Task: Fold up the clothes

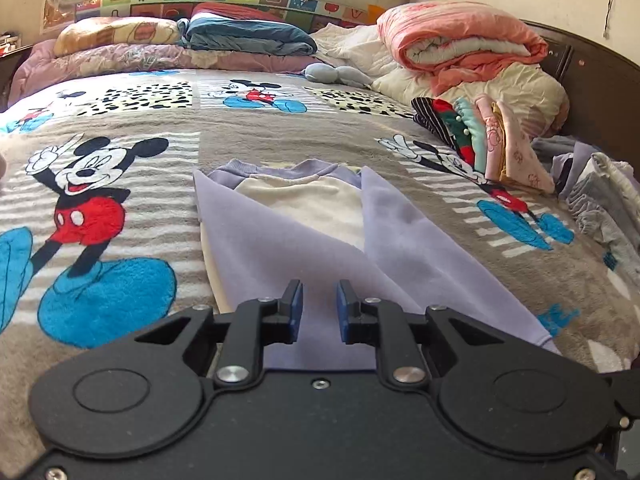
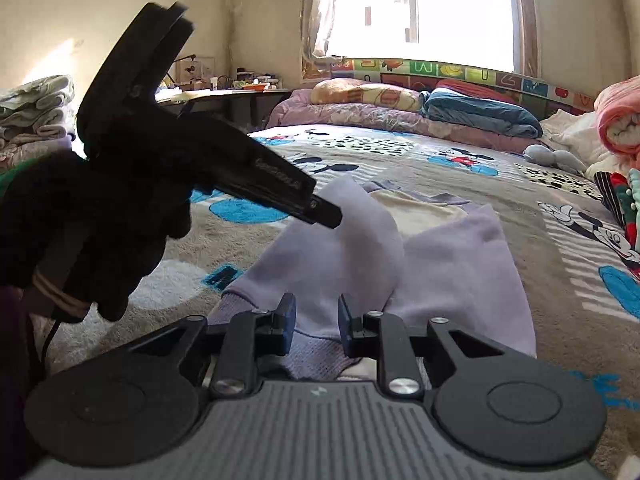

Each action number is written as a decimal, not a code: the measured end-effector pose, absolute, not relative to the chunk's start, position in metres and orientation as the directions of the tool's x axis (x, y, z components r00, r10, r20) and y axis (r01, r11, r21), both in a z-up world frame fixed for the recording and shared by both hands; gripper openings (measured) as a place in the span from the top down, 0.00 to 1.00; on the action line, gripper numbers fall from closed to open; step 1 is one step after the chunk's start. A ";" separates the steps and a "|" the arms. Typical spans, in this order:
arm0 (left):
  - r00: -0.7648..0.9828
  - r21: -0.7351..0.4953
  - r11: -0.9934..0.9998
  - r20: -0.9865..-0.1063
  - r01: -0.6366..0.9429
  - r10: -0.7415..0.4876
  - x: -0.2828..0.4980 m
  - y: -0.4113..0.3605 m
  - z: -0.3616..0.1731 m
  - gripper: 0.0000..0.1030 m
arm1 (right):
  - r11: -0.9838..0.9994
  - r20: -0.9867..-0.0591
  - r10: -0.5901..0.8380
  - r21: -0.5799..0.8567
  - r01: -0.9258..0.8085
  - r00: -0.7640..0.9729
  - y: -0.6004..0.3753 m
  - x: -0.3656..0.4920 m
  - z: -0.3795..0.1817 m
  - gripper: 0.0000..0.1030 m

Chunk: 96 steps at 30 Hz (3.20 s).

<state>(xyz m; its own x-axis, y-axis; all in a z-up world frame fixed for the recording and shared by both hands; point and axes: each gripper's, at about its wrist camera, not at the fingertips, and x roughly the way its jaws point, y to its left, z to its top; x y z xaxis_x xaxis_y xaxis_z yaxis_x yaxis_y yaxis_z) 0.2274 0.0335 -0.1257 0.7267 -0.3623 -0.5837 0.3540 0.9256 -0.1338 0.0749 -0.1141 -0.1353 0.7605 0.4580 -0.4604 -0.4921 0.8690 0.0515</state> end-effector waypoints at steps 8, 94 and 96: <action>0.702 -0.108 0.924 -0.619 0.367 -0.351 0.316 0.049 -0.147 0.83 | 0.852 -0.478 0.506 0.147 -0.503 0.718 -0.127 0.082 -0.146 0.68; 0.585 -0.740 0.652 -0.459 0.166 -0.669 0.404 0.156 -0.173 0.54 | 0.623 -0.451 0.726 0.750 -0.220 0.520 -0.283 0.408 -0.179 0.39; 0.580 -0.739 0.652 -0.458 0.173 -0.673 0.410 0.154 -0.174 0.56 | 0.603 -0.430 0.739 0.766 -0.225 0.518 -0.283 0.421 -0.182 0.40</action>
